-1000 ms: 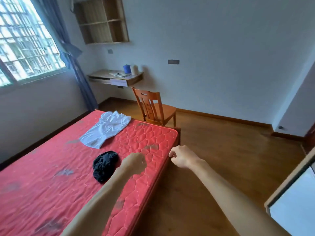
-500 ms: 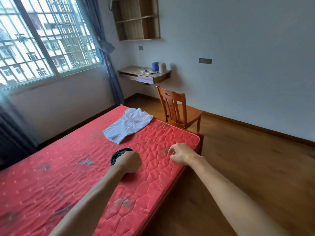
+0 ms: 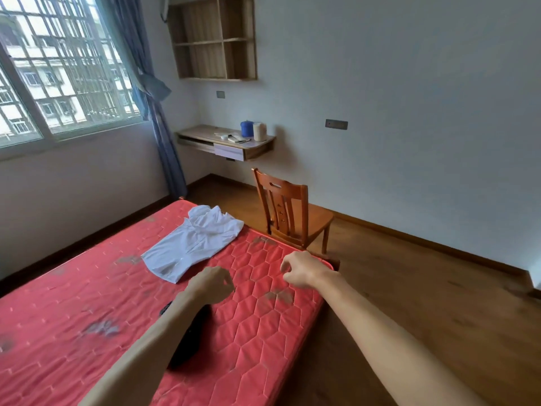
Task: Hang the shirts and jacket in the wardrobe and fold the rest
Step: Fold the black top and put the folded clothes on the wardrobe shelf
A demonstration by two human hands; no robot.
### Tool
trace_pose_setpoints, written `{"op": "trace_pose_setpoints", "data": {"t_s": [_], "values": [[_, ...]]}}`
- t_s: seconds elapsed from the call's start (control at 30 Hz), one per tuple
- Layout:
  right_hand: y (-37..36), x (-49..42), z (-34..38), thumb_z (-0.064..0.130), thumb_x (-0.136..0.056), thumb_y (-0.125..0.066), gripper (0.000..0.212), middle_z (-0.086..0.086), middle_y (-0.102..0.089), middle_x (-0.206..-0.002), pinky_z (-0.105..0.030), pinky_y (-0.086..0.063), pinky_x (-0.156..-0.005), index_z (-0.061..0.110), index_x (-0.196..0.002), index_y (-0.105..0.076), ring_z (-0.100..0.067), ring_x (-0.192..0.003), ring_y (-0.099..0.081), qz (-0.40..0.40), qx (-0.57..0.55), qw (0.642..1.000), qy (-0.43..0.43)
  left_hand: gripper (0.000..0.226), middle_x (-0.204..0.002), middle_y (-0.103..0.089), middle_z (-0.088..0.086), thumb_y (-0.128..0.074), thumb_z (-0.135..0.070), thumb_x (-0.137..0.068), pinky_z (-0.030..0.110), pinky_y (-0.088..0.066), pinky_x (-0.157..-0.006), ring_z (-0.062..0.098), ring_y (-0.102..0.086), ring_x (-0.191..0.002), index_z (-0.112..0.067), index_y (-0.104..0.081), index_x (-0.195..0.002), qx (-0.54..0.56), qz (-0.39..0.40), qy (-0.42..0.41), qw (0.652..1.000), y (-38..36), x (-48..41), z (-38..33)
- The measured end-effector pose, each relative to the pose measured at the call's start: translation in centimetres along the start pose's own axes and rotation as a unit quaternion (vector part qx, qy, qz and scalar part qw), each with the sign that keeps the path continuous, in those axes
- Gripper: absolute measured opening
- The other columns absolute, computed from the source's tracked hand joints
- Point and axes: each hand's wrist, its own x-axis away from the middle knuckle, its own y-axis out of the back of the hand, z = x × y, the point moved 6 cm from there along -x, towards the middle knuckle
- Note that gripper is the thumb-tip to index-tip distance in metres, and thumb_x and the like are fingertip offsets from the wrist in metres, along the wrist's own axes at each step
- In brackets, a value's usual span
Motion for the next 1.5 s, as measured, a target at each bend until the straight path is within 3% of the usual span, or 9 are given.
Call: {"op": "trace_pose_setpoints", "data": {"t_s": [0.17,0.37,0.43,0.7,1.07,1.23,1.5], "values": [[0.4,-5.3,2.1,0.015,-0.093,-0.055,0.034,-0.004,-0.062,-0.134,-0.038,-0.052,-0.101,0.018,-0.125,-0.066,-0.022,-0.121,-0.059,0.003,0.009,1.0,0.01,0.017,-0.086,-0.073,-0.003,-0.056,-0.024,-0.084,0.036,-0.06,-0.075,0.017,-0.07,-0.076,-0.03,-0.069,-0.077,0.029,0.01,0.007,1.0,1.5,-4.6,3.2],[-1.7,-11.8,4.0,0.012,-0.089,-0.055,0.034,-0.005,-0.067,-0.126,-0.038,-0.057,-0.092,0.019,-0.119,-0.069,-0.023,-0.112,-0.064,0.034,0.019,0.999,0.008,0.021,-0.091,-0.069,-0.004,-0.055,-0.023,-0.084,0.032,-0.057,-0.077,0.017,-0.065,-0.083,-0.026,-0.074,-0.092,0.023,0.011,0.039,0.999,1.2,-7.4,8.6],[-2.7,-14.2,4.8,0.013,-0.087,-0.055,0.033,-0.006,-0.068,-0.122,-0.039,-0.057,-0.091,0.018,-0.115,-0.071,-0.023,-0.107,-0.066,0.05,0.027,0.998,0.012,0.022,-0.093,-0.069,-0.003,-0.055,-0.022,-0.085,0.031,-0.055,-0.078,0.019,-0.066,-0.088,-0.024,-0.074,-0.096,0.026,0.016,0.066,0.997,1.1,-8.0,10.9],[-7.1,-25.3,9.0,0.013,-0.082,-0.052,0.033,-0.005,-0.071,-0.113,-0.04,-0.057,-0.09,0.016,-0.108,-0.073,-0.024,-0.101,-0.067,0.118,0.049,0.988,0.086,0.02,-0.09,-0.075,0.002,-0.059,-0.027,-0.084,0.034,-0.059,-0.076,0.02,-0.071,-0.08,-0.021,-0.076,-0.093,0.067,0.027,0.172,0.982,0.3,-11.2,19.9],[-10.5,-42.9,11.4,0.012,-0.075,-0.051,0.033,-0.007,-0.075,-0.102,-0.039,-0.058,-0.085,0.01,-0.098,-0.075,-0.024,-0.095,-0.07,0.21,0.073,0.962,0.158,0.027,-0.085,-0.074,0.002,-0.051,-0.021,-0.084,0.034,-0.059,-0.074,0.022,-0.07,-0.078,-0.014,-0.074,-0.097,0.119,0.025,0.32,0.94,0.0,-19.8,25.5],[-13.7,-47.9,11.7,0.012,-0.082,-0.053,0.03,-0.007,-0.074,-0.109,-0.034,-0.054,-0.091,0.012,-0.103,-0.075,-0.025,-0.104,-0.067,0.251,0.071,0.952,0.158,0.03,-0.1,-0.073,0.004,-0.048,-0.022,-0.083,0.029,-0.046,-0.071,0.026,-0.067,-0.094,-0.019,-0.071,-0.101,0.145,0.052,0.364,0.919,-4.1,-21.8,26.5],[-25.1,-49.3,12.3,0.011,-0.085,-0.051,0.034,-0.005,-0.072,-0.118,-0.03,-0.048,-0.098,0.016,-0.11,-0.074,-0.023,-0.114,-0.064,0.341,0.064,0.927,0.14,0.025,-0.111,-0.071,0.001,-0.048,-0.025,-0.084,0.032,-0.05,-0.086,0.024,-0.065,-0.107,-0.027,-0.069,-0.098,0.215,0.11,0.434,0.868,-15.6,-20.6,31.1]]}}
